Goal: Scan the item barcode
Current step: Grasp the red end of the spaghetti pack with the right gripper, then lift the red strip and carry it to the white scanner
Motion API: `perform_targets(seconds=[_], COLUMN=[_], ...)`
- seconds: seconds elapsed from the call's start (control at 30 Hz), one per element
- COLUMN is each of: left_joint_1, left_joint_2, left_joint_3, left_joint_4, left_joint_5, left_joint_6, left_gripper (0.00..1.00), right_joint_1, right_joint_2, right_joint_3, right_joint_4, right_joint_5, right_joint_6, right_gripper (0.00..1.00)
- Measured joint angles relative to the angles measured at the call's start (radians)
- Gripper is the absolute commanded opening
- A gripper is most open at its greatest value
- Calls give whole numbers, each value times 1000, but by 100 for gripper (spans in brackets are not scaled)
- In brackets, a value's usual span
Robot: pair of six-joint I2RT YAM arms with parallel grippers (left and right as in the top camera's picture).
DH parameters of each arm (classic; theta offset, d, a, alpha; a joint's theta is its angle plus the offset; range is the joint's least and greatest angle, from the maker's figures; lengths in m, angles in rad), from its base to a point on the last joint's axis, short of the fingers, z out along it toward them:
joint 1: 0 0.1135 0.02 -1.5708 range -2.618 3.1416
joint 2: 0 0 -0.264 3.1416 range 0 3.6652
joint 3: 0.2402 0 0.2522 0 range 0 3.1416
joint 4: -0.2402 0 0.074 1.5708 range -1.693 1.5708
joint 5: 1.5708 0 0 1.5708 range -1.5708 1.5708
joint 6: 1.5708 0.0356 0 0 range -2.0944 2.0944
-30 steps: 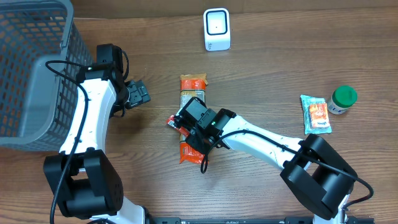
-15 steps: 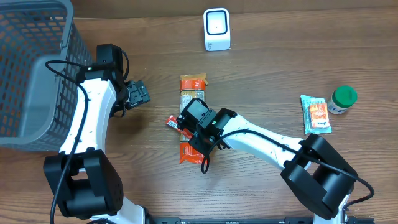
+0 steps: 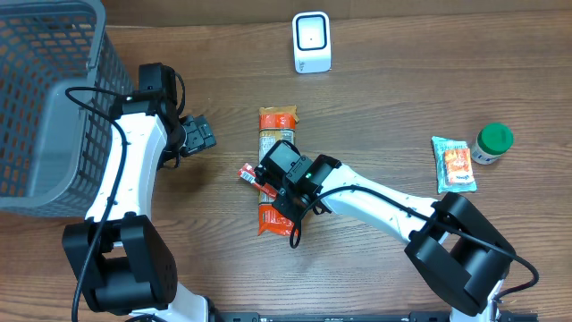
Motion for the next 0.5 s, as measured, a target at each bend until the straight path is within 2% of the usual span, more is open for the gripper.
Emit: perform_targets(seconds=[0.2,0.5], left_joint_1=[0,0], left_joint_2=[0,0], left_joint_3=[0,0], left_joint_4=[0,0], left_joint_5=[0,0], left_joint_6=[0,0], left_gripper=[100,100], right_joint_1=[-2,-2], right_joint_2=[-47,-284], right_joint_3=[-2,-2], right_joint_4=[-4,-10], right_joint_5=[9,195], right_joint_6=[0,2], right_gripper=[4,4])
